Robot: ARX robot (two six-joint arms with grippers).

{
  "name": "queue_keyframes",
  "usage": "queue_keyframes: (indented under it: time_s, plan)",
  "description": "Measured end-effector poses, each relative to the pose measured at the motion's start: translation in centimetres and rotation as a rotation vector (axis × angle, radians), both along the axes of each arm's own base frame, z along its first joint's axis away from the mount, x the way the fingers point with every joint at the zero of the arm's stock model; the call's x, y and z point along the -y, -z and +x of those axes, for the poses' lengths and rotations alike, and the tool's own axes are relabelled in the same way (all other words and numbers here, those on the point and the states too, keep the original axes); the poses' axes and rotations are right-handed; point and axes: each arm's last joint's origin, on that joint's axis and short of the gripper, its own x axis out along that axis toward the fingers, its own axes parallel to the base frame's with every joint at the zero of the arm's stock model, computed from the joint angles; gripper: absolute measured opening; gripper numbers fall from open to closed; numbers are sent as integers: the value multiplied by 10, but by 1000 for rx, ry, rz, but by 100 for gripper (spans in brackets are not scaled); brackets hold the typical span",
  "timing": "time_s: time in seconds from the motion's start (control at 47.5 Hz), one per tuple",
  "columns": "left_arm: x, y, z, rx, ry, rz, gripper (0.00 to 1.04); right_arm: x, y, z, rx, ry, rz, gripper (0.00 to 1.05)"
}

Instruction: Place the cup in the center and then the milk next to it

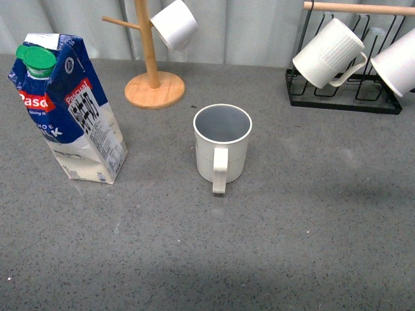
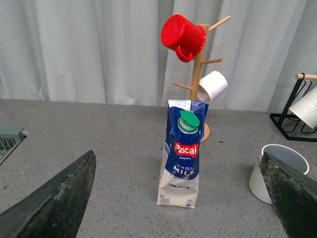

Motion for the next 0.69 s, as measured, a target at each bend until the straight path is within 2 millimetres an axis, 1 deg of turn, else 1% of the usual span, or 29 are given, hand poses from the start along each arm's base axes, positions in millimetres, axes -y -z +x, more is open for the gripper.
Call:
queue_keyframes:
  time_s: [0.042,0.126,0.211,0.421,0.547,0.589,0.695]
  plan:
    - [0,0,0,0,0,0,98,7,1,-11,-5,2,-3,17]
    - [0,0,0,0,0,0,98,16,2,-27,-8,-1,-8,0]
    - [0,0,0,0,0,0,98,23,1,-41,-8,-4,-7,1]
    - [0,0,0,0,0,0,98,35,1,-67,-11,1,-7,1]
    - [0,0,0,0,0,0,98,39,1,-79,-10,-2,-6,1]
    - [0,0,0,0,0,0,98,42,1,-82,-10,-21,-5,1]
    - [0,0,0,0,0,0,98,49,1,-89,-9,1,-4,1]
